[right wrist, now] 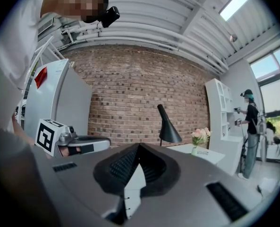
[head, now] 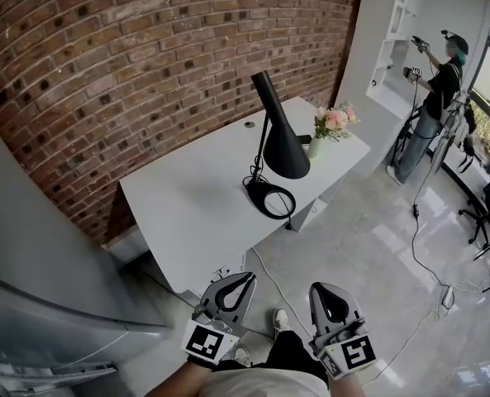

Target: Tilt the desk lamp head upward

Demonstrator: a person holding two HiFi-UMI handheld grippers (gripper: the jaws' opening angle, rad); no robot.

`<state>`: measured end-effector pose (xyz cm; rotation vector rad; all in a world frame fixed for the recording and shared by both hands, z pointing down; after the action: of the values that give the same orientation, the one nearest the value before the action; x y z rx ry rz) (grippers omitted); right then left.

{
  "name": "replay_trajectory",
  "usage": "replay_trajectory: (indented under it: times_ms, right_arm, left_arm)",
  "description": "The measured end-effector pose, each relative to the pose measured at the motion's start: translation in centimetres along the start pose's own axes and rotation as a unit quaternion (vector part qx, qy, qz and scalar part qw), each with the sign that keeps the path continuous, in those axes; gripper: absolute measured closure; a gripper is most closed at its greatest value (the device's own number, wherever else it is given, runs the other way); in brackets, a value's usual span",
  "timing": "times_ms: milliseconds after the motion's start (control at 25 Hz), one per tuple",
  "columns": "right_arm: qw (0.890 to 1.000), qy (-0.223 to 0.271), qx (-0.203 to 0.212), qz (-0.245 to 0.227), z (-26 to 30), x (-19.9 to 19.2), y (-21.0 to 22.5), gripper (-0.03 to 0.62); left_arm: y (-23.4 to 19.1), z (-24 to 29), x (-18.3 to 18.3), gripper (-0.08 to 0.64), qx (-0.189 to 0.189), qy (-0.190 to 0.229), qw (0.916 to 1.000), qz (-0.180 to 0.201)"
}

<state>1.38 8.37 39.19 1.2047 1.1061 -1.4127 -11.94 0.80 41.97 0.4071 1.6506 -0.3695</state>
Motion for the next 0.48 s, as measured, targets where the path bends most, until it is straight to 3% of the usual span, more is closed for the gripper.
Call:
replay_trajectory:
  times_ms: [480]
  right_arm:
    - [0.998, 0.01, 0.06, -0.016, 7.5, 1.0, 6.1, 0.58]
  left_arm:
    - [-3.1, 5.7, -1.0, 0.54, 0.061, -0.007, 0.9981, 0.003]
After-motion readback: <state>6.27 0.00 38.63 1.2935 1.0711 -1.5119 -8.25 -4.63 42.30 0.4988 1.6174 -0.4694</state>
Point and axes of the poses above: the fingertips, and each gripper's own axes: z forward along the fingers, y to its right, x out of its top, the point moved 3 cm from there along -z, backward along the fingers, and after that the axes turned 4 degrees about -x, right-handed, at the moved point
